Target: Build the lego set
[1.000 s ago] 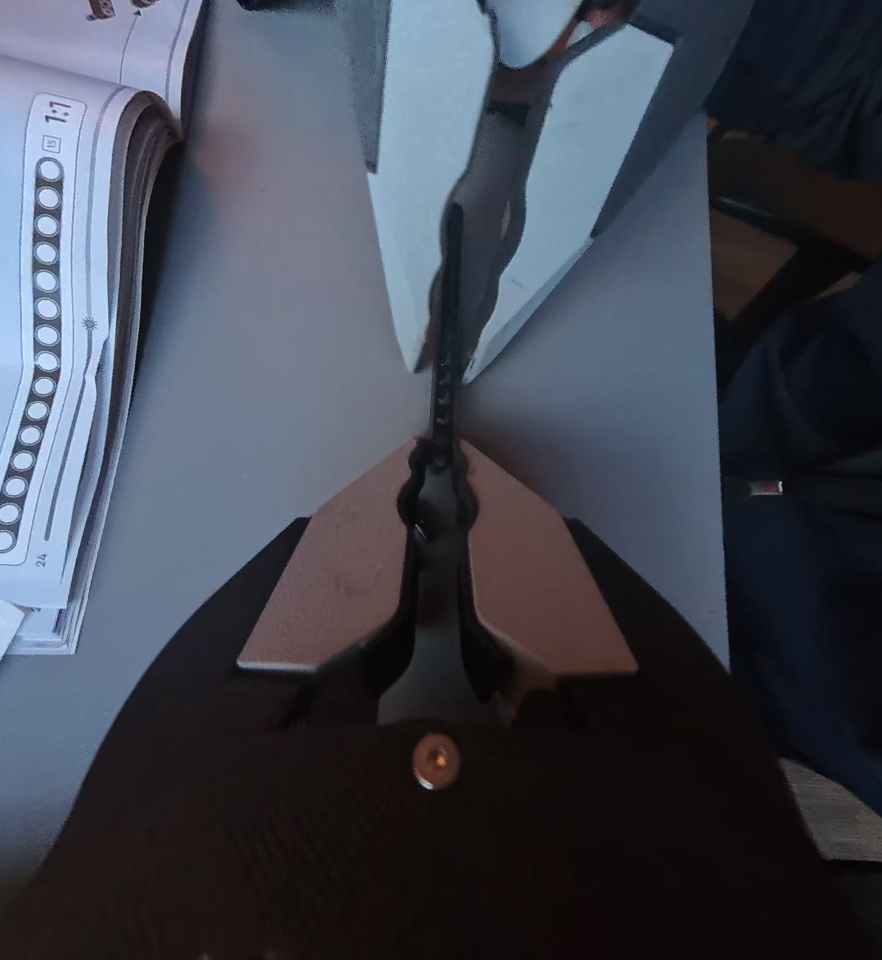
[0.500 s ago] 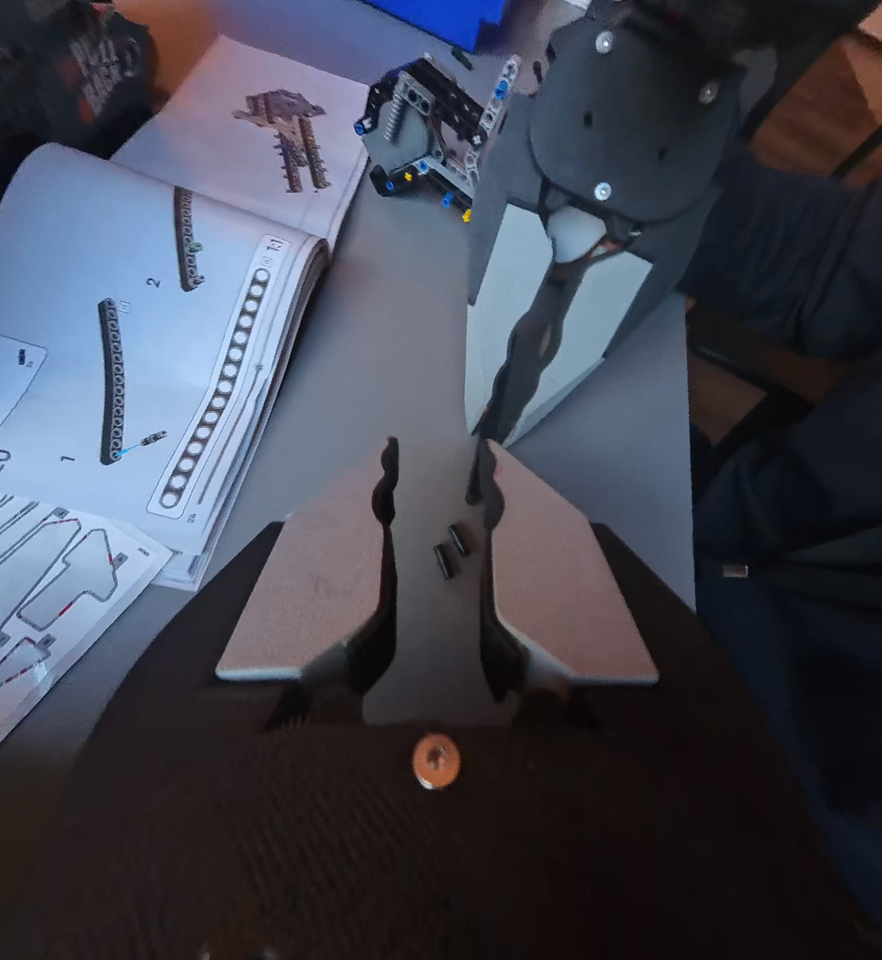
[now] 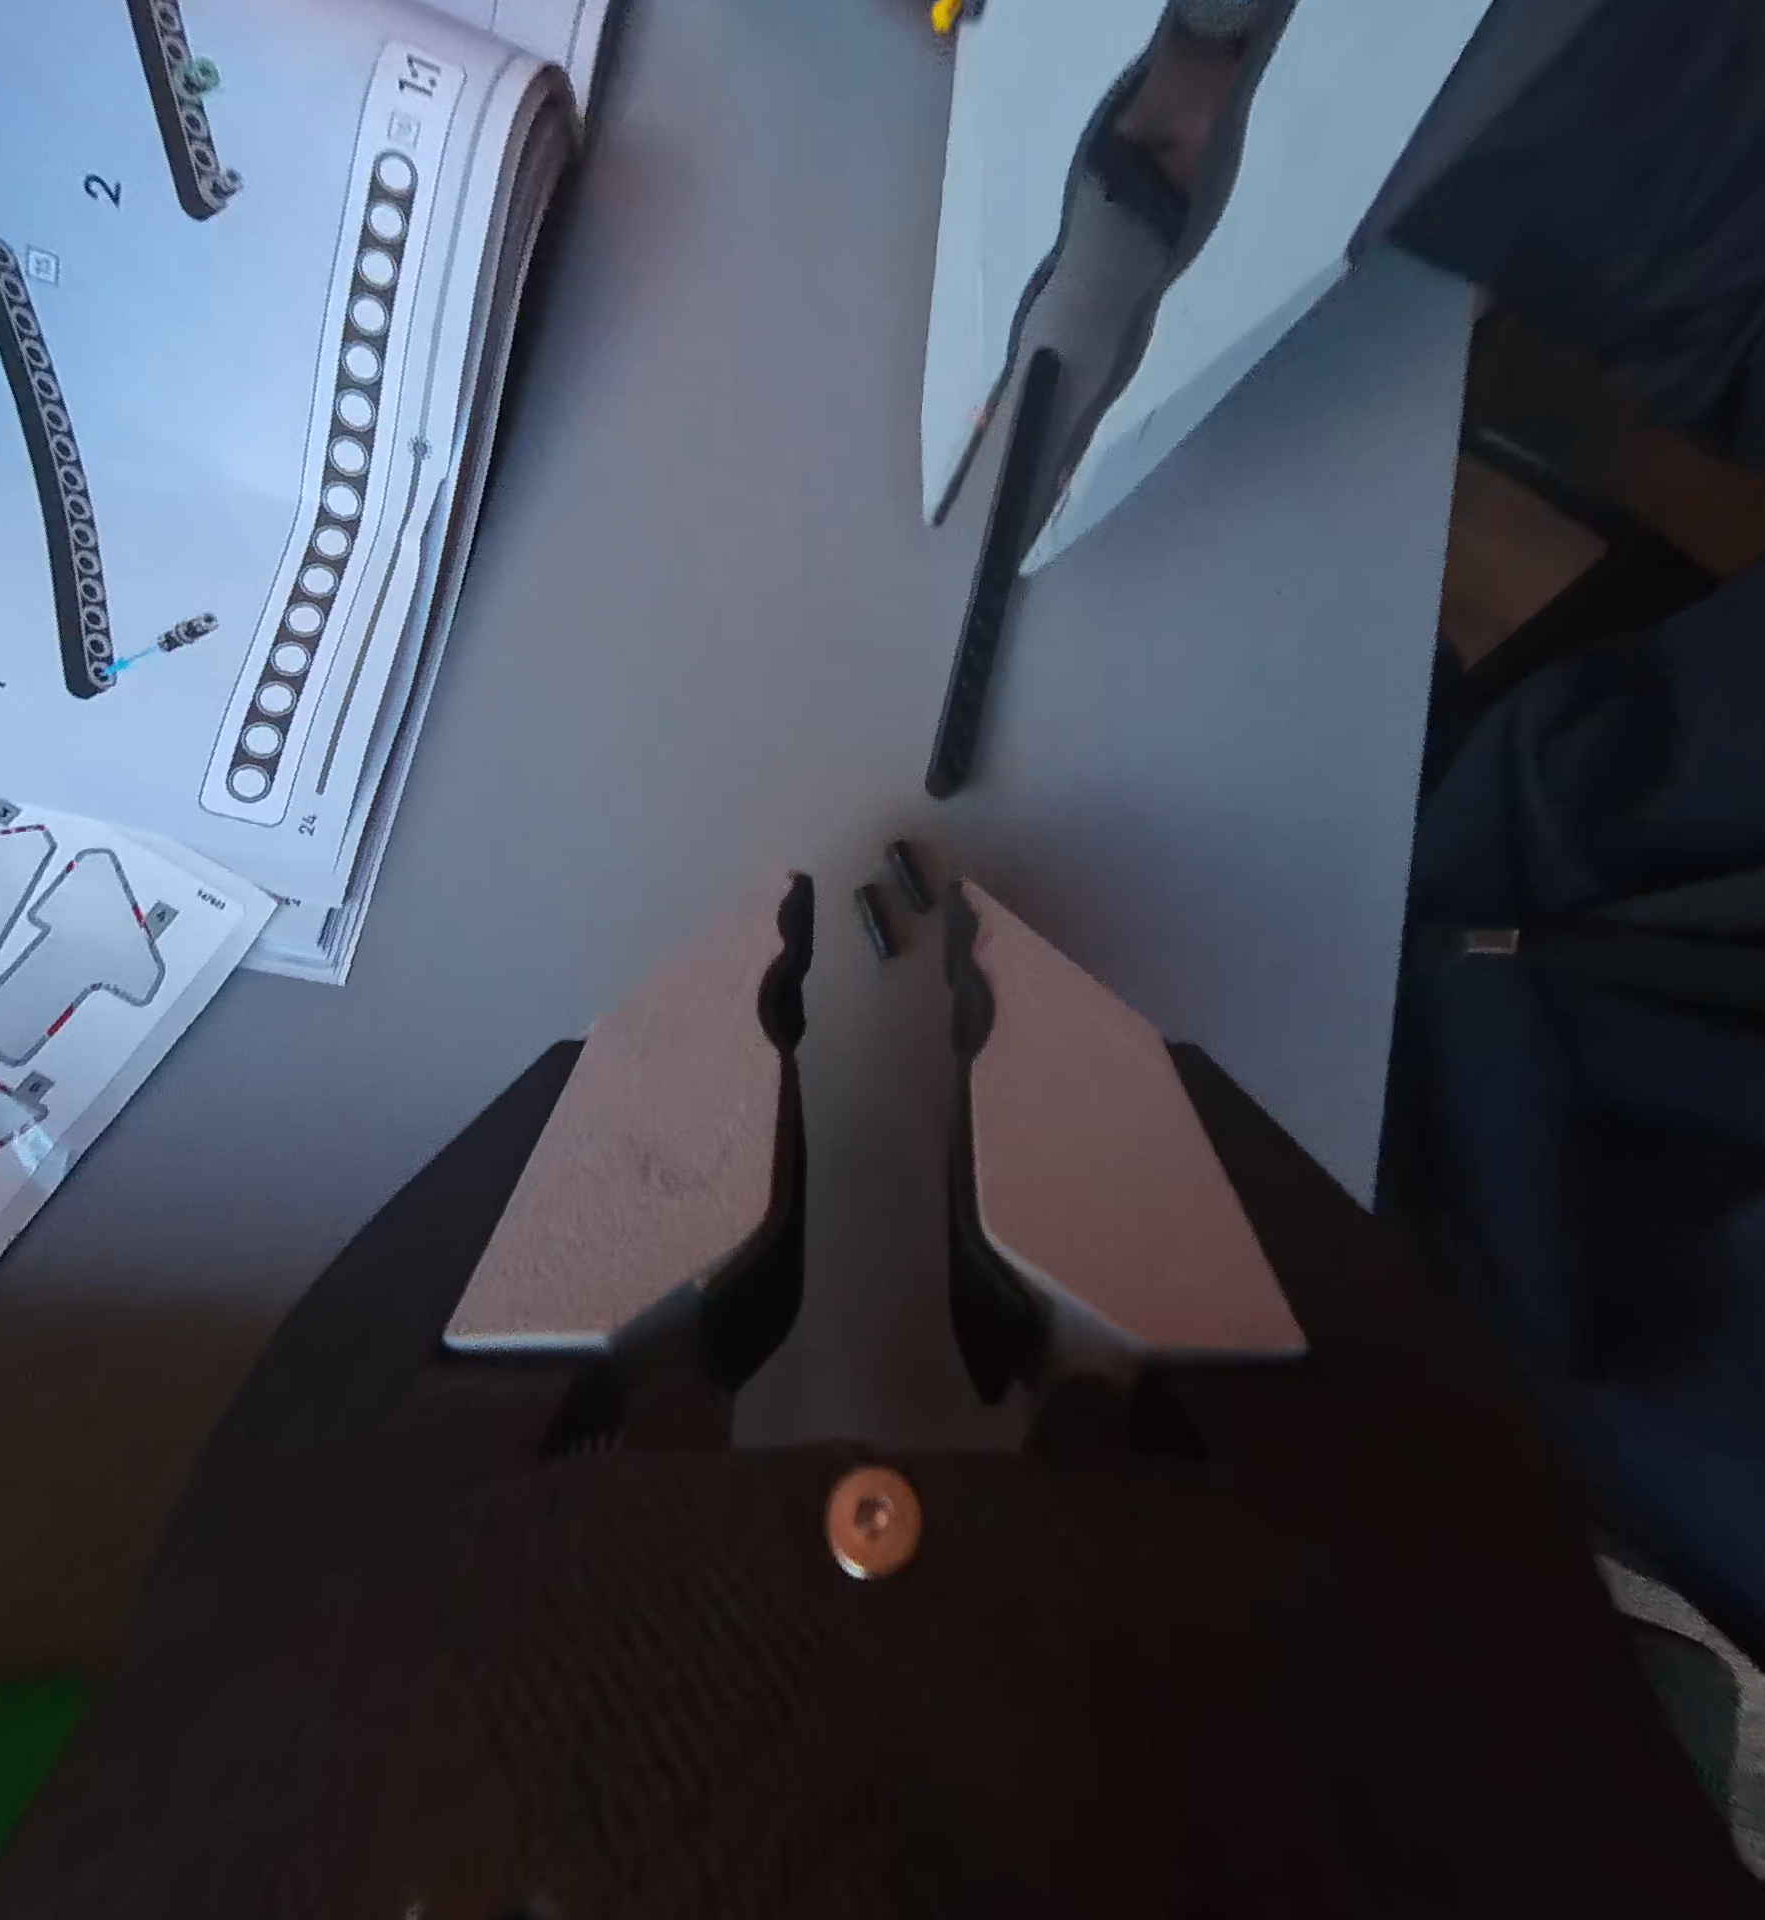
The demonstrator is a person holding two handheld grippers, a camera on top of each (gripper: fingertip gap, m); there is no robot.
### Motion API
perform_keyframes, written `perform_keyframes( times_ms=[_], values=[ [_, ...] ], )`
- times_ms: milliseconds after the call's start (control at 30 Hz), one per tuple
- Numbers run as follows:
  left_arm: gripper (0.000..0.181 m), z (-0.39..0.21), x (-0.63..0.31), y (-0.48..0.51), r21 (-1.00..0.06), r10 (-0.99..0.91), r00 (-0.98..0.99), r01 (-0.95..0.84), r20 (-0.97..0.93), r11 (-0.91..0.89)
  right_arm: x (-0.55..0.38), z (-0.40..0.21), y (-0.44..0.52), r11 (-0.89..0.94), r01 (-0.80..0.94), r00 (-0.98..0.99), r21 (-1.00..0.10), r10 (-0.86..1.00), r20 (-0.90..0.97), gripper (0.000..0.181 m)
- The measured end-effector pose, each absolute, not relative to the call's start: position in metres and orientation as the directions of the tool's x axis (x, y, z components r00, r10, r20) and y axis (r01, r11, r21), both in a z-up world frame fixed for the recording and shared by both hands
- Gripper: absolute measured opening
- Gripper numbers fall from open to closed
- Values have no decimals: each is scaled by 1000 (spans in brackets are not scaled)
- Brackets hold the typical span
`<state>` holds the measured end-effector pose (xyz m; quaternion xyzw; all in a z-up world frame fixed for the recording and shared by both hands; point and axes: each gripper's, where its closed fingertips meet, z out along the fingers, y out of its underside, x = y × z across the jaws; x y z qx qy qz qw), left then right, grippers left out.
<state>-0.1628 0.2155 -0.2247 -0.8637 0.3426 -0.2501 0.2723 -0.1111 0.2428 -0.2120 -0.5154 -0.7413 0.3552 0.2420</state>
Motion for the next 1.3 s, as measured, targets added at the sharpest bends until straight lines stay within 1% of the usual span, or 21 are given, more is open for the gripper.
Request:
perform_keyframes(
  times_ms=[100, 200, 333, 433, 500, 600, 700, 767, 867, 933, 1067, 1300],
  values=[
    [22, -232, -166, 212, -612, -741, 635, -503, 217, -610, -112, -210, 243, 211, 584, -350, -784, 937, -9, 13],
    [20, -242, -164, 208, -573, -746, 625, -532, 232, -624, -112, -212, 242, 220, 587, -351, -779, 936, 1, 12],
    [2, -244, -160, 207, -578, -759, 610, -543, 228, -610, -113, -214, 240, 225, 591, -359, -775, 933, -3, 12],
    [2, -244, -159, 212, -586, -758, 620, -545, 201, -600, -114, -215, 237, 222, 588, -367, -778, 930, -11, 12],
    [2, -240, -160, 222, -621, -762, 636, -549, 124, -559, -116, -215, 235, 220, 584, -368, -782, 930, -13, 12],
    [2, -227, -153, 227, -679, -768, 632, -520, 103, -519, -120, -216, 236, 205, 578, -348, -790, 937, -12, 12],
    [2, -210, -144, 231, -753, -788, 614, -498, 45, -431, -125, -210, 237, 163, 550, -328, -819, 944, -32, 13],
    [2, -201, -138, 231, -786, -795, 606, -475, 33, -395, -126, -203, 233, 138, 517, -342, -845, 938, -56, 12],
    [2, -190, -131, 231, -829, -809, 587, -433, 38, -353, -126, -200, 232, 129, 506, -347, -853, 936, -64, 12],
    [2, -186, -126, 228, -844, -823, 566, -418, 49, -338, -127, -196, 232, 131, 487, -349, -864, 935, -55, 11],
    [1, -189, -122, 226, -839, -829, 558, -429, 47, -336, -127, -187, 225, 133, 445, -377, -886, 925, -51, 9],
    [1, -193, -121, 227, -829, -830, 558, -460, 10, -319, -128, -192, 225, 189, 456, -371, -870, 929, 7, 2]
  ],
)
